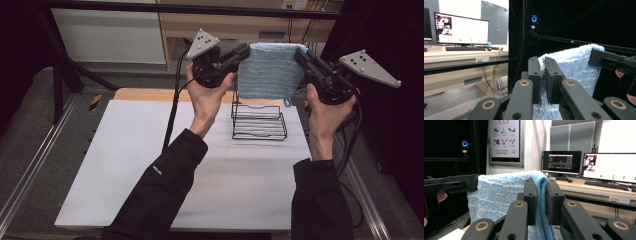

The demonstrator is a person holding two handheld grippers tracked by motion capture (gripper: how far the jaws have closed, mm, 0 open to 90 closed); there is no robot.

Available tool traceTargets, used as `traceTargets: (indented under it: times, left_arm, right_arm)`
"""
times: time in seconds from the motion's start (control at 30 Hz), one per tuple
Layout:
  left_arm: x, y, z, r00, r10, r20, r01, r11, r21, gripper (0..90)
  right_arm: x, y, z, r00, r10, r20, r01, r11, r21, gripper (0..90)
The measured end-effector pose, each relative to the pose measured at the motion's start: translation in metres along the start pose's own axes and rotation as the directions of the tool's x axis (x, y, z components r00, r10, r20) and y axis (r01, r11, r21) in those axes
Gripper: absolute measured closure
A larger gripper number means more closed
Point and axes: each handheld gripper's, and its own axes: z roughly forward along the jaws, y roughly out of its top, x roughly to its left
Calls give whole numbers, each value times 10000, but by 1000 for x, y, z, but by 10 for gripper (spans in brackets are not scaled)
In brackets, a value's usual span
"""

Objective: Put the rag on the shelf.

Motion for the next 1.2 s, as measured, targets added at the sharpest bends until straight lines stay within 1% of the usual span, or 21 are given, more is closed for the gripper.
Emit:
traceTargets:
  times: [0.07,0.17,0.23,0.3,0.37,0.47,0.6,0.7,0.77,0.9,1.03,1.2]
  left_arm:
    - [1,2,3,10000,-11,-26,11,10000,-1,839]
    - [1,5,6,9998,118,-131,-118,9999,26,839]
    - [2,7,9,9999,98,-132,-99,9999,-25,839]
    - [3,10,12,9998,171,-140,-171,9998,-45,838]
    - [2,14,15,9992,332,-203,-333,9994,-54,839]
    - [2,18,21,9987,411,-309,-414,9991,-104,839]
    - [6,22,27,9987,393,-336,-397,9991,-123,839]
    - [10,23,31,9995,129,-272,-134,9997,-185,838]
    - [12,22,33,9997,27,-227,-32,9998,-185,838]
    - [16,22,37,9994,98,-333,-105,9998,-196,838]
    - [20,21,43,9991,50,-429,-58,9998,-193,839]
    - [27,19,47,9985,82,-542,-96,9996,-252,839]
  right_arm:
    - [-2,1,3,10000,-41,20,41,10000,-30,809]
    - [-6,3,7,10000,44,-21,-45,9999,-129,809]
    - [-8,5,9,10000,-91,-6,91,9998,-165,809]
    - [-10,8,12,9999,-155,36,155,9997,-192,809]
    - [-13,11,14,9999,-85,60,87,9997,-235,809]
    - [-17,15,19,9999,-55,117,59,9996,-281,809]
    - [-21,18,25,9998,-28,178,33,9996,-277,809]
    - [-24,19,30,9998,16,183,-11,9996,-280,809]
    - [-26,20,32,9998,-15,209,21,9996,-282,809]
    - [-28,20,37,9996,-153,222,158,9995,-261,809]
    - [-32,19,44,9995,-210,232,215,9996,-195,809]
    - [-33,17,52,9992,-314,251,317,9995,-93,809]
